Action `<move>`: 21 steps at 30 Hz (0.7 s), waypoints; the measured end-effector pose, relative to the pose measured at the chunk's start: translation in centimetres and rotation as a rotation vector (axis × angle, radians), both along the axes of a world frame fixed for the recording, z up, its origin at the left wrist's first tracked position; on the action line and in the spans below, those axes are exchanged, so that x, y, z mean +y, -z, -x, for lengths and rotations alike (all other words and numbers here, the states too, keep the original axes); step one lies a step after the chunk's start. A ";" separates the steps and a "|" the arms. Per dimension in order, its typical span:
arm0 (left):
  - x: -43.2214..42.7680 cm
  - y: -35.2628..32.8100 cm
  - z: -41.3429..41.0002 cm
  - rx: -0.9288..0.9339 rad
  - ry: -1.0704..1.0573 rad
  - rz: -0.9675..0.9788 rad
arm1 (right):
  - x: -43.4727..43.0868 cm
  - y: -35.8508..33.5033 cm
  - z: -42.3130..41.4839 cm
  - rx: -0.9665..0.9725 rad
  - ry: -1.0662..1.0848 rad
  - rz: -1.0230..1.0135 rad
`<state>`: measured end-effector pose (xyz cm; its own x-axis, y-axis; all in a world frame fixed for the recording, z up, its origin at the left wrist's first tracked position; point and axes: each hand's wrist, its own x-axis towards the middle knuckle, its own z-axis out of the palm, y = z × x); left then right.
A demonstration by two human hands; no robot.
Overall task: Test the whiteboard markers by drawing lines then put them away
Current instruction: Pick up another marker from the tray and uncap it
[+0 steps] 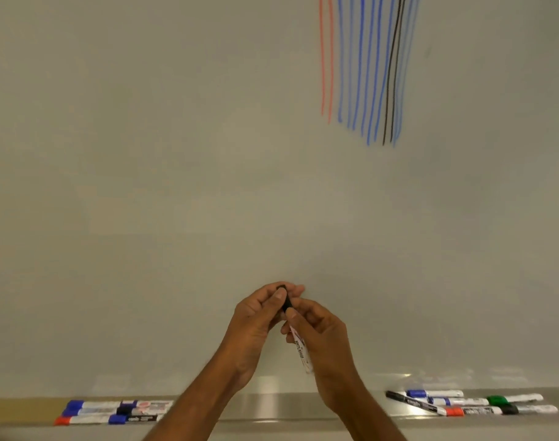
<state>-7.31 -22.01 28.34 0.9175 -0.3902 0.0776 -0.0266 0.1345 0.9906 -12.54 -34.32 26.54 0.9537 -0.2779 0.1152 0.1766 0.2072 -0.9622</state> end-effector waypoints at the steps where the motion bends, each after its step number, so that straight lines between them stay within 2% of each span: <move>1: 0.3 -1.0 0.1 -0.014 0.010 0.007 | 0.2 -1.0 0.1 -0.005 -0.017 0.010; 6: 1.2 -5.2 0.4 -0.079 0.030 0.032 | 1.4 -5.0 0.0 -0.016 -0.039 0.136; 10: 1.4 -7.5 0.6 -0.100 0.011 0.052 | 2.3 -7.3 -0.1 -0.073 0.034 0.195; 21: 1.3 -11.1 0.9 -0.042 -0.067 0.223 | 3.8 -11.0 -0.3 -0.188 0.205 0.357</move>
